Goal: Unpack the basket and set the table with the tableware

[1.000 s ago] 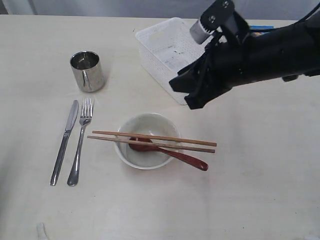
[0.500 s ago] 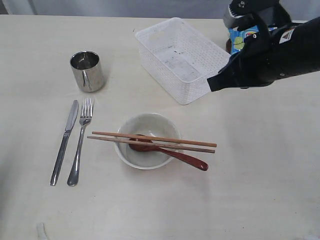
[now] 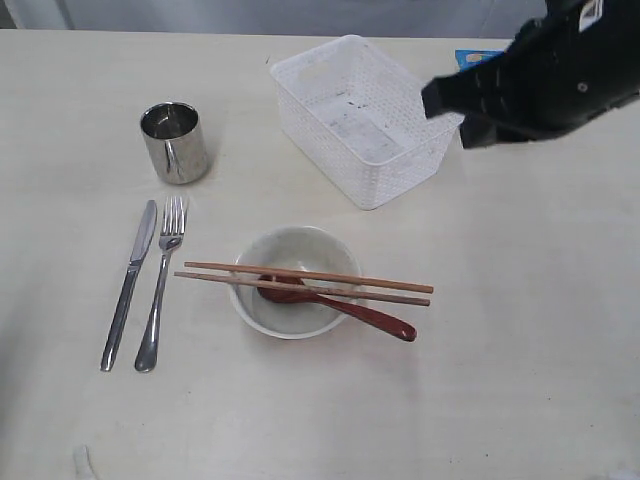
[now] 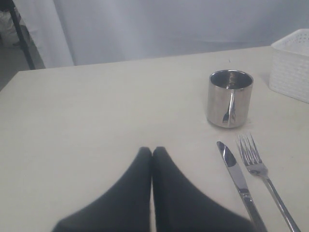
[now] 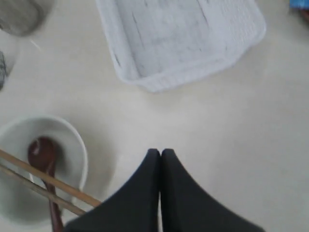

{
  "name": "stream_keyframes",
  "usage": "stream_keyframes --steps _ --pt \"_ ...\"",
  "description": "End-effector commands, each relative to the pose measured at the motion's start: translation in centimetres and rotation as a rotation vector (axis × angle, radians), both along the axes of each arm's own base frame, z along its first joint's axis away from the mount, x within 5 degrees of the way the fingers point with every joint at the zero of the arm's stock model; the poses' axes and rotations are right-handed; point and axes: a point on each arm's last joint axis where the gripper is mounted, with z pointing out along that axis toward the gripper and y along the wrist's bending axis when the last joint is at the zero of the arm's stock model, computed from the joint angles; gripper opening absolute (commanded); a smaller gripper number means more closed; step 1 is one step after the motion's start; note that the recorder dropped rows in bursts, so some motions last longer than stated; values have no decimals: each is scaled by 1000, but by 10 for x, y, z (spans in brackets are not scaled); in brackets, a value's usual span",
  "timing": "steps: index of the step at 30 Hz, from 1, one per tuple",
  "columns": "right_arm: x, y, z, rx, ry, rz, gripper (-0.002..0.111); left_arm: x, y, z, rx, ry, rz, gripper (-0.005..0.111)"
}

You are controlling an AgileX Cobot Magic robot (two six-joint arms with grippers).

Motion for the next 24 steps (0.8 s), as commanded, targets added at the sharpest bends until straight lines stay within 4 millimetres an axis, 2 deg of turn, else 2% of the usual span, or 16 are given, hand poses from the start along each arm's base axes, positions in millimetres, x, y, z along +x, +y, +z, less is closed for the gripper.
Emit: stream_keyframes --steps 1,6,11,18,24 --pt "-13 -14 -35 -91 106 -82 -1 0 0 -1 -7 1 -5 0" --pt "-29 -22 -84 -145 215 -92 -1 0 0 -1 -7 1 -5 0" --pt "-35 -23 -113 -168 282 -73 -1 0 0 -1 -7 1 -5 0" --pt "-33 -10 -128 -72 336 -24 -1 0 0 -1 -7 1 -5 0" --pt "-32 -4 -128 -10 327 -17 -1 0 0 -1 -7 1 -5 0"
